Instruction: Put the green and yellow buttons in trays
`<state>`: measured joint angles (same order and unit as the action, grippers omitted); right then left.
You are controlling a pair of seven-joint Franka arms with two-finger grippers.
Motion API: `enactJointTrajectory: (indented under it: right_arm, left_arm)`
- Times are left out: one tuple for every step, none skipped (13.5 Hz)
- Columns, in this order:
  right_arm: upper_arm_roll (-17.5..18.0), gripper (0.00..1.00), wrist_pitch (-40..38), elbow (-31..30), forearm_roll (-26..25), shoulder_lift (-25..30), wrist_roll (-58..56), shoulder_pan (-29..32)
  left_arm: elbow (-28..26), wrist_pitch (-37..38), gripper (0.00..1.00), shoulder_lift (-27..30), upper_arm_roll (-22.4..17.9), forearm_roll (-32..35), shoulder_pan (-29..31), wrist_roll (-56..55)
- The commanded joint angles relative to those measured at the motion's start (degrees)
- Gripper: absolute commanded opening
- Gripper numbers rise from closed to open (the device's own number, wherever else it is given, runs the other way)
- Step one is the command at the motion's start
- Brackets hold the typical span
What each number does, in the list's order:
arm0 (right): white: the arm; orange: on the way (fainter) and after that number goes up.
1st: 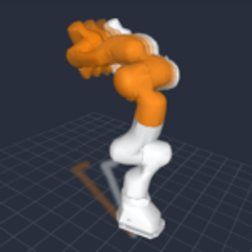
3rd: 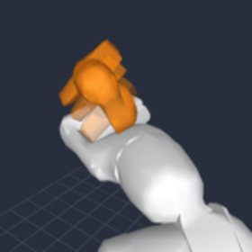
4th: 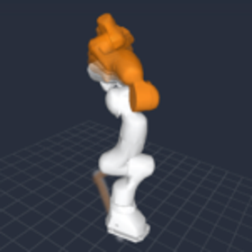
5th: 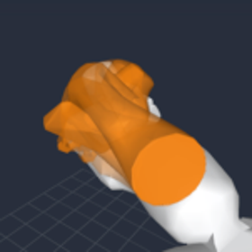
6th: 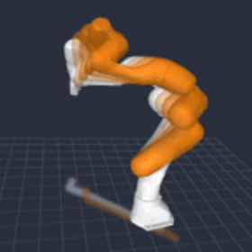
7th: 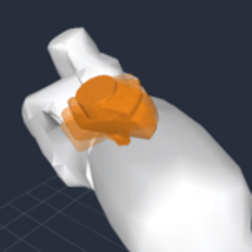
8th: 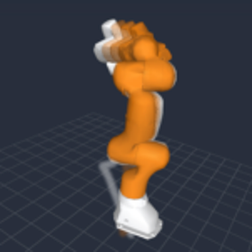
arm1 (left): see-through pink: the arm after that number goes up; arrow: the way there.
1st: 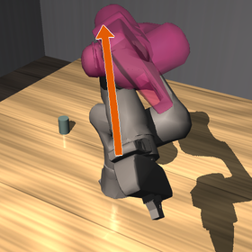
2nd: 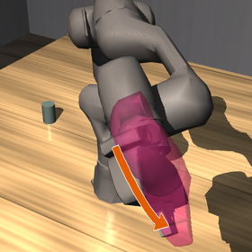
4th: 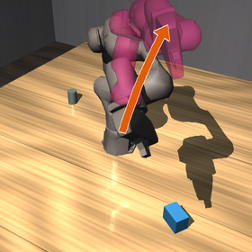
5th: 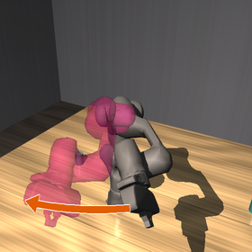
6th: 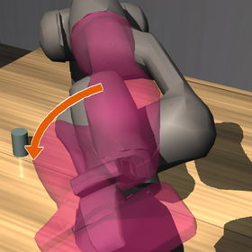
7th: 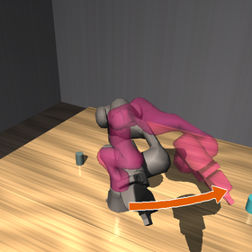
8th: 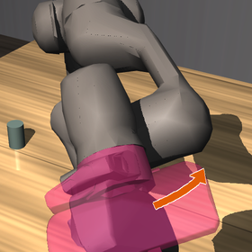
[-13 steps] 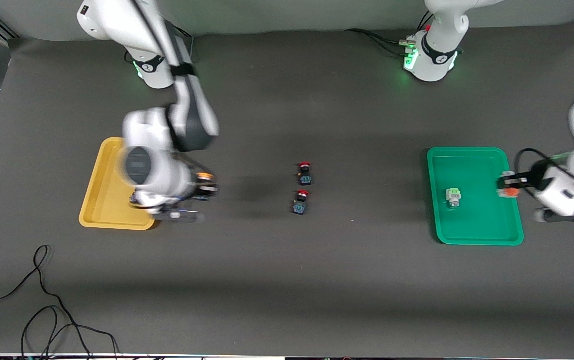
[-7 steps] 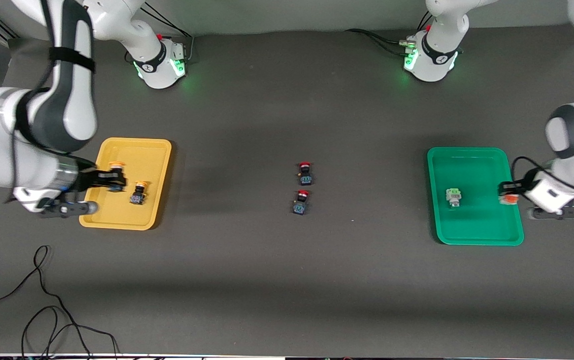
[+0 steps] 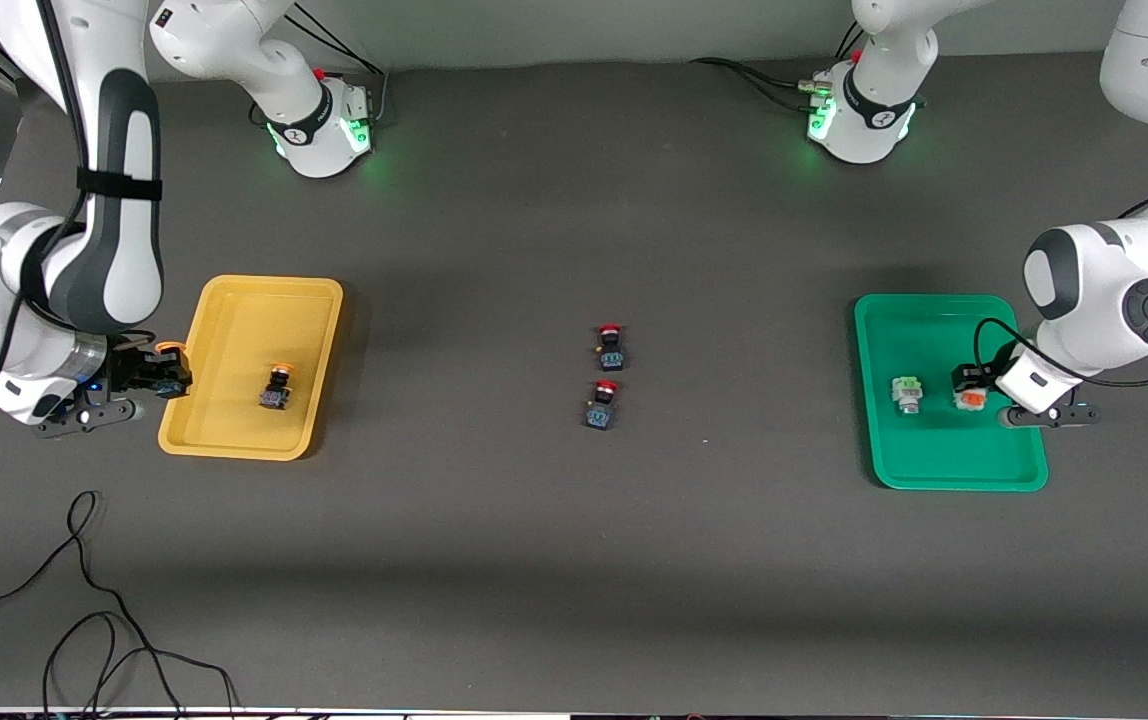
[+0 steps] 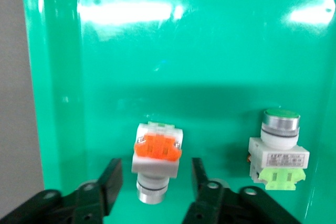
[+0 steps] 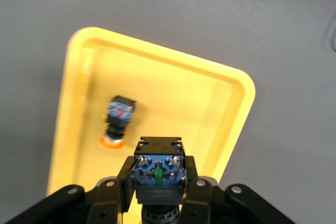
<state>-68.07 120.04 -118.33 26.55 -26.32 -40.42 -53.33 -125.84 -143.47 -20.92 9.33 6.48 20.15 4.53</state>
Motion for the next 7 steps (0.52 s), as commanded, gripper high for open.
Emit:
enactJointTrajectory:
  right_arm:
    - [2.40,0.00,4.85,-2.95,8.66,-3.89,-8.15,2.60]
    - [3.81,0.00,5.03,-3.22,13.13,-5.91,-10.36,3.74]
    - [4.78,0.00,5.73,-3.31,16.57,-8.02,-12.64,4.45]
    - [5.40,0.00,6.43,-3.48,19.82,-10.04,-14.93,4.63]
    - [5.66,0.00,6.96,-3.57,22.90,-12.24,-16.86,4.72]
    - [6.27,0.00,7.05,-3.48,25.20,-13.91,-17.84,4.81]
    - [6.63,0.00,7.31,-3.40,26.09,-14.89,-18.02,4.81]
  left_arm:
    - [1.82,3.09,1.00,2.29,0.17,0.99,0.33,0.31]
    - [4.18,7.20,1.00,3.07,0.25,0.99,0.33,0.74]
    - [7.07,12.02,1.00,3.87,0.25,0.90,0.33,1.18]
    - [10.06,17.12,1.00,4.74,0.43,0.90,0.33,1.71]
    - [13.48,22.74,1.00,5.88,0.52,0.64,0.33,2.41]
    - [16.30,27.67,1.00,7.03,0.69,0.37,0.24,3.37]
    - [18.68,31.46,1.00,8.26,0.78,0.02,0.24,4.17]
